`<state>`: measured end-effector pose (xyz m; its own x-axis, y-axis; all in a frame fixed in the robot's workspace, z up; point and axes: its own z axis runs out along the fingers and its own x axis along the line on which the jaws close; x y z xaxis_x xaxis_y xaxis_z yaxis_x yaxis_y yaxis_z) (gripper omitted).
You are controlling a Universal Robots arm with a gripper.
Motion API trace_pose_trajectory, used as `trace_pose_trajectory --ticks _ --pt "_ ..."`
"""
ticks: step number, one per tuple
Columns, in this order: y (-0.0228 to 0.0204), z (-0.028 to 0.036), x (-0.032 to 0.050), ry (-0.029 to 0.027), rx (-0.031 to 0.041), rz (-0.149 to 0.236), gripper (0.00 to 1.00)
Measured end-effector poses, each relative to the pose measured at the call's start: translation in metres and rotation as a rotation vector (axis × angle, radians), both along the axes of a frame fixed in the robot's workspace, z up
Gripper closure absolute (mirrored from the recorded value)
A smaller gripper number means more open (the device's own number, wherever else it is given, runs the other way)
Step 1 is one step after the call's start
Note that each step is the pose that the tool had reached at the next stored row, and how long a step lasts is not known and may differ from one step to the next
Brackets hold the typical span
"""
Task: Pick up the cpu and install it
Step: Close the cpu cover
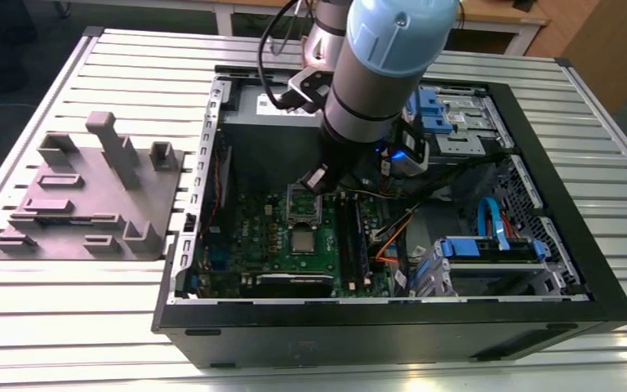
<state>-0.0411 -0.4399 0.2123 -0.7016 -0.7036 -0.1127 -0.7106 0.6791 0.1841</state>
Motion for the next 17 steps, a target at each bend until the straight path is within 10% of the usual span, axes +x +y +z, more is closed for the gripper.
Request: trace_pose_trajectory --ticks 3,8,17 --pt "0.0001 0.0030 -0.0004 -0.0002 -0.0101 0.000 0.90" --pt "0.0000 0.0060 -0.0010 -0.0001 -0.0486 0.001 0.90" --pt "-0.0001 0.0148 -0.0045 0.0000 -0.0761 0.005 0.90"
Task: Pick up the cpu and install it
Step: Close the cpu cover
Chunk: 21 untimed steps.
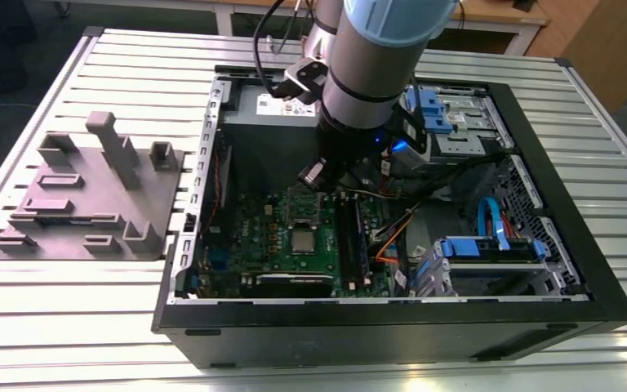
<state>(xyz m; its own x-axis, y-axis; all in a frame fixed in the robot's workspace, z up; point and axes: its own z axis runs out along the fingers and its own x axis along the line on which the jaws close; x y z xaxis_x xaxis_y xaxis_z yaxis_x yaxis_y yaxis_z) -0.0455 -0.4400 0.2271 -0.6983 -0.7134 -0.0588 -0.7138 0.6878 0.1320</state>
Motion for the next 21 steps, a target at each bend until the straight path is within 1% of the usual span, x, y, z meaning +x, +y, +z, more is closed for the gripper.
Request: trace_pose_trajectory --ticks 5,15,17,21 --pt "0.0001 0.0050 -0.0012 -0.0001 -0.0013 0.002 0.90" --pt "0.0001 0.0163 -0.0034 -0.0001 -0.0012 0.005 0.90" --pt "0.0001 0.0175 -0.0038 -0.0002 -0.0012 0.007 0.90" --pt "-0.0007 0.0178 -0.0063 -0.0009 -0.0012 0.017 0.90"
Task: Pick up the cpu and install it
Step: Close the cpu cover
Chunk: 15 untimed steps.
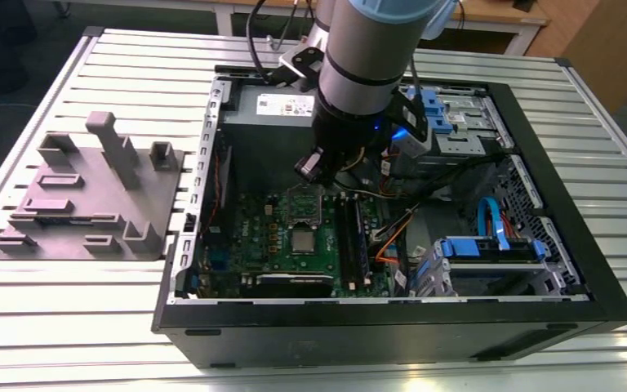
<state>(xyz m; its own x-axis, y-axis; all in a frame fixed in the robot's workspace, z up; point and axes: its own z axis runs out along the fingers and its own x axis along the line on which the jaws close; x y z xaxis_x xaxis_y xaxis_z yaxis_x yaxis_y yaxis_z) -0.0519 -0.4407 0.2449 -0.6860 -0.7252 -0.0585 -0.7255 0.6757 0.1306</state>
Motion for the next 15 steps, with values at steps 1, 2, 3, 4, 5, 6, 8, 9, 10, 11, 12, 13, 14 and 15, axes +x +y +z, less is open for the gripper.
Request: trace_pose_trajectory --ticks 1,2,3,4,5,6,8,9,10,11,12,13,14,15 --pt "-0.0005 0.0000 -0.0008 -0.0005 0.0001 0.004 0.90" --pt "-0.0012 0.0000 -0.0016 -0.0010 0.0000 0.009 0.90" --pt "-0.0024 0.0000 -0.0022 -0.0014 0.0000 0.011 0.90" --pt "-0.0040 0.0000 -0.0025 -0.0016 0.0000 0.013 0.90" --pt "-0.0059 0.0000 -0.0026 -0.0017 0.0000 0.013 0.90" --pt "-0.0076 0.0000 -0.0027 -0.0017 0.0000 0.013 0.90" --pt "-0.0104 0.0000 -0.0027 -0.0017 -0.0001 0.013 0.90" --pt "-0.0118 0.0000 -0.0027 -0.0017 0.0000 0.013 0.90" --pt "-0.0133 0.0000 -0.0027 -0.0017 0.0002 0.013 0.90" --pt "-0.0147 0.0000 -0.0027 -0.0017 0.0003 0.013 0.90" --pt "-0.0156 -0.0001 -0.0027 -0.0017 0.0004 0.013 0.90" --pt "-0.0164 0.0000 -0.0027 -0.0017 0.0004 0.013 0.90" --pt "-0.0172 0.0000 -0.0027 -0.0017 0.0004 0.013 0.90" --pt "-0.0179 -0.0001 -0.0026 -0.0017 0.0005 0.013 0.90"
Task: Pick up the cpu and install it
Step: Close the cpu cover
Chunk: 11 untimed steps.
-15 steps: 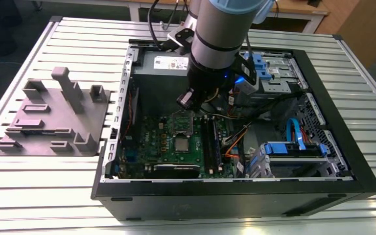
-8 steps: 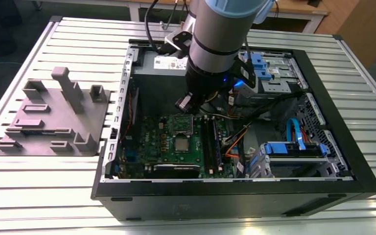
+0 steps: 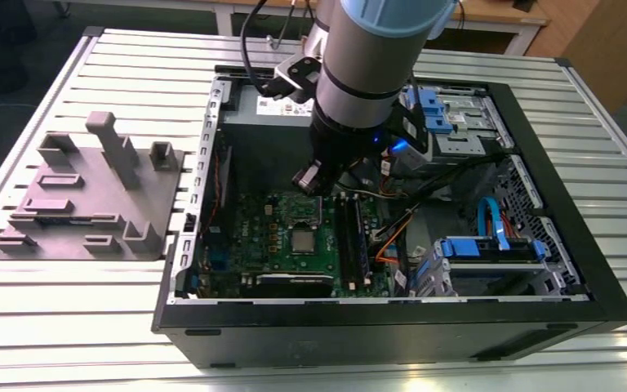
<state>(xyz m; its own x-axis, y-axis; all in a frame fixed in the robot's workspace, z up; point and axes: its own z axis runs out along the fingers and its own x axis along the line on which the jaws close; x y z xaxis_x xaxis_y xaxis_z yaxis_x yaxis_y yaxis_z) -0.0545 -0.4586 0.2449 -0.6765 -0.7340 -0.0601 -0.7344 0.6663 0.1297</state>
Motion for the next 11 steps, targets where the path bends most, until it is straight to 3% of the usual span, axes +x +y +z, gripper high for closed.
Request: trace_pose_trajectory --ticks 11 --pt "-0.0082 0.0000 0.0028 0.0000 0.0001 0.000 0.90"
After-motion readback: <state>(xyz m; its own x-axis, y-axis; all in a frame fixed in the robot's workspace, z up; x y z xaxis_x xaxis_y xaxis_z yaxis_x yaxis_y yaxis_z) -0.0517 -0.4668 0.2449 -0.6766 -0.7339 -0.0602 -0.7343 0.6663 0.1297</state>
